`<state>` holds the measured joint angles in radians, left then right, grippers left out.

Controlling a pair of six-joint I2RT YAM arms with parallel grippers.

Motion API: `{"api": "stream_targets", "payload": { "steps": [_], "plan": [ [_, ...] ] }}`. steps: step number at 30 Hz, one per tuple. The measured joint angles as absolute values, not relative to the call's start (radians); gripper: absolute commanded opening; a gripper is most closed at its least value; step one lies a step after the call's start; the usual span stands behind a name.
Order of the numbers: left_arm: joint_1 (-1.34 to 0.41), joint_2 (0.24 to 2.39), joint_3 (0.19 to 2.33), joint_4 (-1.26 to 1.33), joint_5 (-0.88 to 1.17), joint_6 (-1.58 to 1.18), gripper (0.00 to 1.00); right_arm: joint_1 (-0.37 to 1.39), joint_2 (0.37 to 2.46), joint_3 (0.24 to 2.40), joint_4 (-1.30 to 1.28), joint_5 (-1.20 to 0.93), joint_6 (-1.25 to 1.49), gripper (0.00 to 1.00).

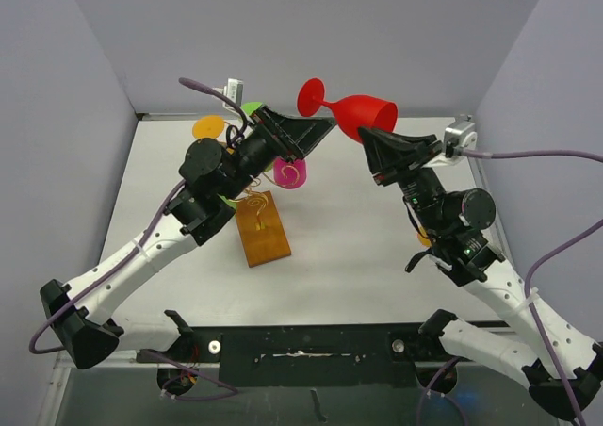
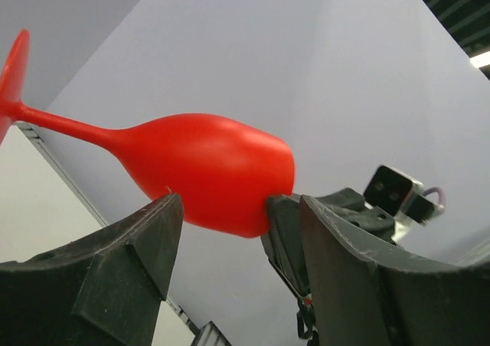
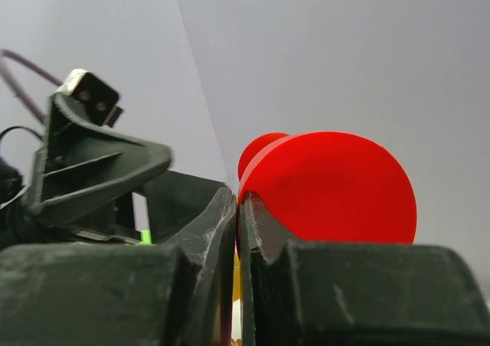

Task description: Place the wine glass upside down on the wine glass rack

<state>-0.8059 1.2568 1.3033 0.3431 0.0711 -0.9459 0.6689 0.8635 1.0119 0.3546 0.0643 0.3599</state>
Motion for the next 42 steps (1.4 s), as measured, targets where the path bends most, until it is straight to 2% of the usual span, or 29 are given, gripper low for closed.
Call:
{"api": "stream_targets", "payload": {
  "steps": [6,13,17,20,30,37,42],
  "plan": [
    [-0.809,1.266,1.302,0.342,-0.008,-1.039,0.61,0.865,0.899,1.012,0.464,0.151,0.175,0.0],
    [-0.81,1.242,1.282,0.349,-0.138,-1.105,0.59,0.942,0.926,1.012,0.554,0.181,0.072,0.0],
    [-0.81,1.234,1.267,0.361,-0.205,-1.124,0.35,0.946,0.938,1.012,0.583,0.181,0.064,0.0],
    [-0.81,1.233,1.265,0.374,-0.244,-1.133,0.29,0.949,0.939,1.012,0.6,0.179,0.073,0.0],
    [-0.81,1.232,1.265,0.402,-0.315,-1.141,0.31,0.95,0.915,0.963,0.643,0.176,0.14,0.0],
    [-0.81,1.232,1.265,0.4,-0.317,-1.151,0.37,0.95,0.915,0.963,0.657,0.174,0.162,0.0],
    [-0.812,1.233,1.265,0.4,-0.316,-1.168,0.38,0.95,0.915,0.963,0.661,0.165,0.167,0.0]
  ]
}}
